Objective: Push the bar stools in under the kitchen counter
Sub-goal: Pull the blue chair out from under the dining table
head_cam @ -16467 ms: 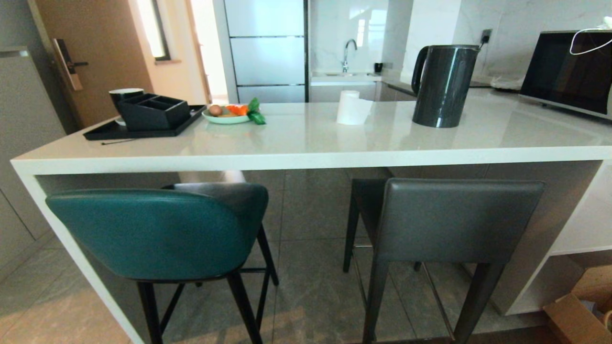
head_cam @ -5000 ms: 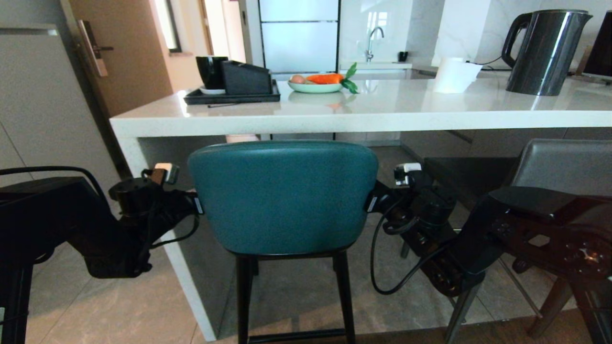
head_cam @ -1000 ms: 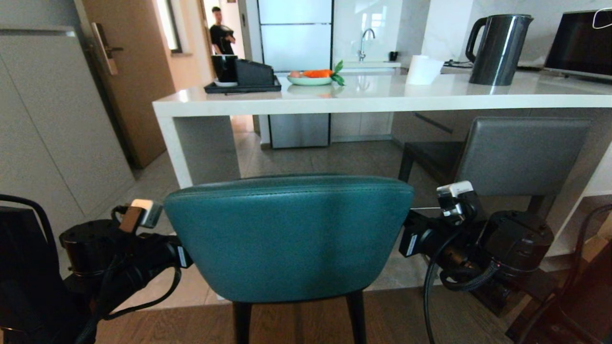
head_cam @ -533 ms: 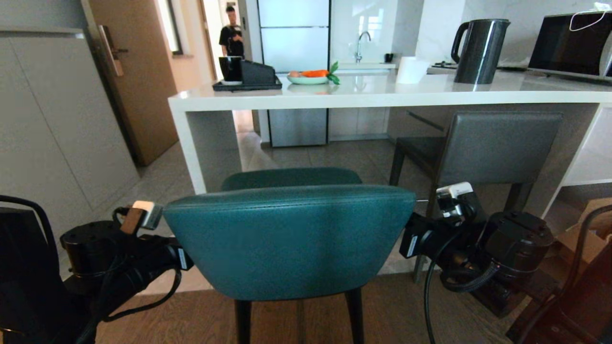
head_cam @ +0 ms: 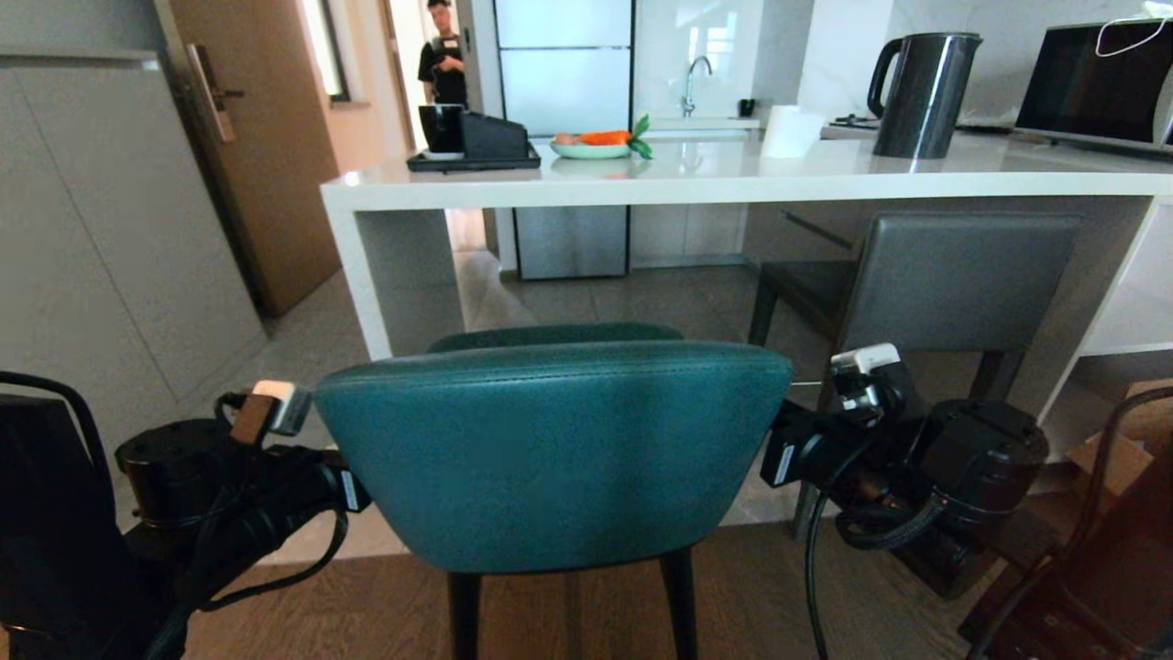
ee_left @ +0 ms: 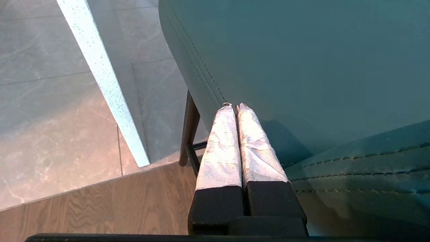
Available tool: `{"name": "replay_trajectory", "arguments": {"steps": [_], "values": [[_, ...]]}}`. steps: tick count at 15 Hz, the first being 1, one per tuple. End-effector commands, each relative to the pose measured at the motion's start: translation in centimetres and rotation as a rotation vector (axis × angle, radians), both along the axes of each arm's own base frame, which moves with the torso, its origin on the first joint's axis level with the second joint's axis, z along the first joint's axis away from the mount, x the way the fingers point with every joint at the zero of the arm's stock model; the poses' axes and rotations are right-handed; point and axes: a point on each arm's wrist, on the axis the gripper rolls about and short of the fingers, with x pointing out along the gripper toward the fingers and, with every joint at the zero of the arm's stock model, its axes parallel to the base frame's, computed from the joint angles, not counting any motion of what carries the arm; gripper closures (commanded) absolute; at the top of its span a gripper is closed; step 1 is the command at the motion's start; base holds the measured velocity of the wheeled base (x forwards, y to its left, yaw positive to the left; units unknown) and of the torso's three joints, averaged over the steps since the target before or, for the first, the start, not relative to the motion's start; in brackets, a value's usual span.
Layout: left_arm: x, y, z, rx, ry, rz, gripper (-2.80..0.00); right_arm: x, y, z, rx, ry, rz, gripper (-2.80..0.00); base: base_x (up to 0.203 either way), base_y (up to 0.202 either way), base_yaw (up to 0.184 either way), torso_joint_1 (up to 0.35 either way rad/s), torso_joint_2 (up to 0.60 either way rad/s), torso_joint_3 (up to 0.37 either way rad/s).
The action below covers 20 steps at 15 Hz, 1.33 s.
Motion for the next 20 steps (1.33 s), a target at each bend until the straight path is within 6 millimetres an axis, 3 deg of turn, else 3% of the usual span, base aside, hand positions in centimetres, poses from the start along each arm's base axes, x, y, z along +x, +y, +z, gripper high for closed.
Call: {"name": "replay_trajectory", "arguments": {"steps": [1,6,10,16,20], "values": [[0.0,0.1,1.8,-0.014,-0.083,0.002,0.0,-2.0,3.4,0.5,0.022,-0.03,0.13,0.0,0.0,0.0,0.0,0.0,0.0,0.0],[0.3,0.1,3.0,-0.01,-0.134,0.004,0.0,-1.6,2.7,0.2,-0.015,0.022,-0.024,0.0,0.0,0.0,0.0,0.0,0.0,0.0],[0.3,-0.2,2.9,-0.01,-0.137,0.01,0.0,-1.2,2.9,0.6,0.003,0.001,-0.028,0.0,0.0,0.0,0.0,0.0,0.0,0.0],[-1.1,0.4,2.0,0.0,-0.079,0.024,0.0,-0.8,0.3,1.5,0.014,-0.016,-0.101,0.0,0.0,0.0,0.0,0.0,0.0,0.0],[-0.7,1.8,2.1,0.0,-0.082,0.076,0.0,-1.5,-0.5,2.0,0.021,-0.022,-0.11,0.0,0.0,0.0,0.0,0.0,0.0,0.0]]}}
